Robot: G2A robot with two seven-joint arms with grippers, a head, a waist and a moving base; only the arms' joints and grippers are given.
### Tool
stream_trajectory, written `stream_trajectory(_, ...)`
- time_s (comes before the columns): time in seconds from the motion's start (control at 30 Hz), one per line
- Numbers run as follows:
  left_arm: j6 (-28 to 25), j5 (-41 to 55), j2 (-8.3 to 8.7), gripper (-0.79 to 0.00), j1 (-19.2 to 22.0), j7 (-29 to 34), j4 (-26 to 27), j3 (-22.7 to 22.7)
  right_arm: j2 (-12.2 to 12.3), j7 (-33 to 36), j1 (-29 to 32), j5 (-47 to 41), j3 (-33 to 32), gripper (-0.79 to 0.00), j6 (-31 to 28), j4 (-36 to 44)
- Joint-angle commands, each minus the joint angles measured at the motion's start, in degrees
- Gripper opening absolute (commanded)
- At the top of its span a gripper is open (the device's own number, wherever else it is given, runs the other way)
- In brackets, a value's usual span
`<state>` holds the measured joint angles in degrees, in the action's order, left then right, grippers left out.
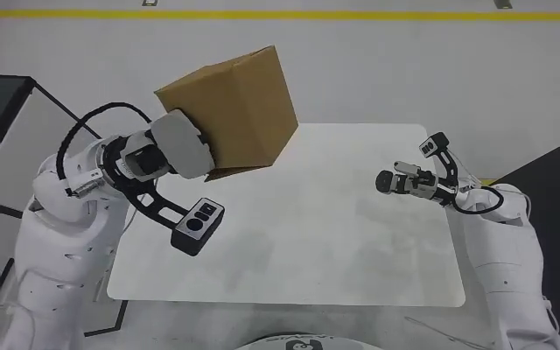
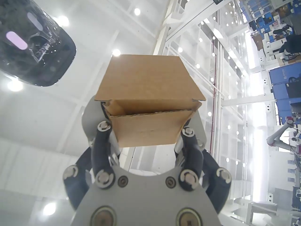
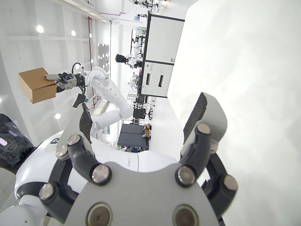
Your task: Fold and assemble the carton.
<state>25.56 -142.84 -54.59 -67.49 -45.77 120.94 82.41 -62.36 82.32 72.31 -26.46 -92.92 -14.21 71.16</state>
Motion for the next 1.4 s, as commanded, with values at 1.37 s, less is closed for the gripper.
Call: stream_trajectory(1.37, -22.4, 64.8, -3.56, -0.785, -17.3, 13.1, 7.0, -8.0, 0.0, 0.0, 0.0, 0.0, 0.0, 0.0, 0.0, 0.0)
